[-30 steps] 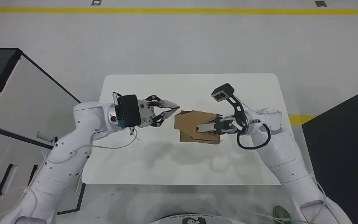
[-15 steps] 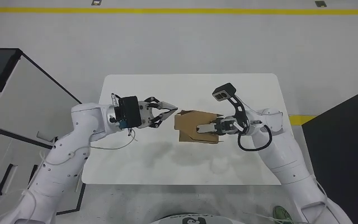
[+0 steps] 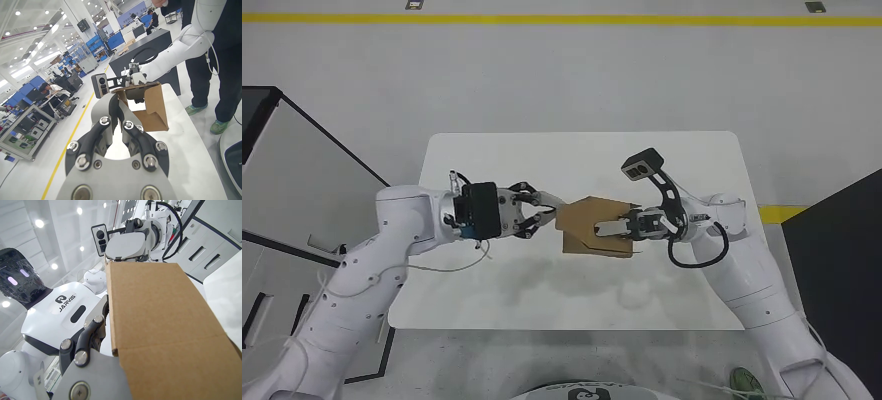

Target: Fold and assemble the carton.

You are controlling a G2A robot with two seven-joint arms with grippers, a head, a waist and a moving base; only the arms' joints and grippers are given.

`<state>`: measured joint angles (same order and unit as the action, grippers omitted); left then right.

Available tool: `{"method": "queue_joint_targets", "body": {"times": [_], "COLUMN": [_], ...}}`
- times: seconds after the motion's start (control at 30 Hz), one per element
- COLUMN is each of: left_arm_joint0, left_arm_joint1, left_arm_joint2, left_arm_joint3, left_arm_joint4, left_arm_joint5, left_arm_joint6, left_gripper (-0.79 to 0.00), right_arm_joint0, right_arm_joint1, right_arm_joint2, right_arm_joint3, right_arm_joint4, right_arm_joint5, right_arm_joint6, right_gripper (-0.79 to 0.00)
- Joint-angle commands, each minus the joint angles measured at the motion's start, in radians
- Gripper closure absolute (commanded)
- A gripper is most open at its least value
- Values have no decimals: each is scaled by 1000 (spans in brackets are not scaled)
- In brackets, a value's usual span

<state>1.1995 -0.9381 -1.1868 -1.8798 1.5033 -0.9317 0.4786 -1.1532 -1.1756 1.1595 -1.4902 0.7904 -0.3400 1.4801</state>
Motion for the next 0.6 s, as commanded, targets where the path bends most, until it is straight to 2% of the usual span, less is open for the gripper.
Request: {"method": "queue_joint_targets", "body": {"times": [0.0,0.57], "left_arm_joint0": [-1,-16], "left_arm_joint1": [0,-7], "left_arm_joint2": [4,37], "left_arm_joint3": [0,8], "left_arm_joint4": [0,-7], "left_arm_joint5": [-1,-10], "left_arm_joint6": [2,12], "left_gripper": [0,0], "right_arm_joint0": [2,22], "right_arm_joint1": [0,-6], "right_arm_joint2": [-2,-37], "right_arm_joint3": [2,7], "right_arm_joint4": [5,18], "right_arm_joint5": [0,3], "right_arm_joint6": [0,3], "right_gripper": [0,0]}}
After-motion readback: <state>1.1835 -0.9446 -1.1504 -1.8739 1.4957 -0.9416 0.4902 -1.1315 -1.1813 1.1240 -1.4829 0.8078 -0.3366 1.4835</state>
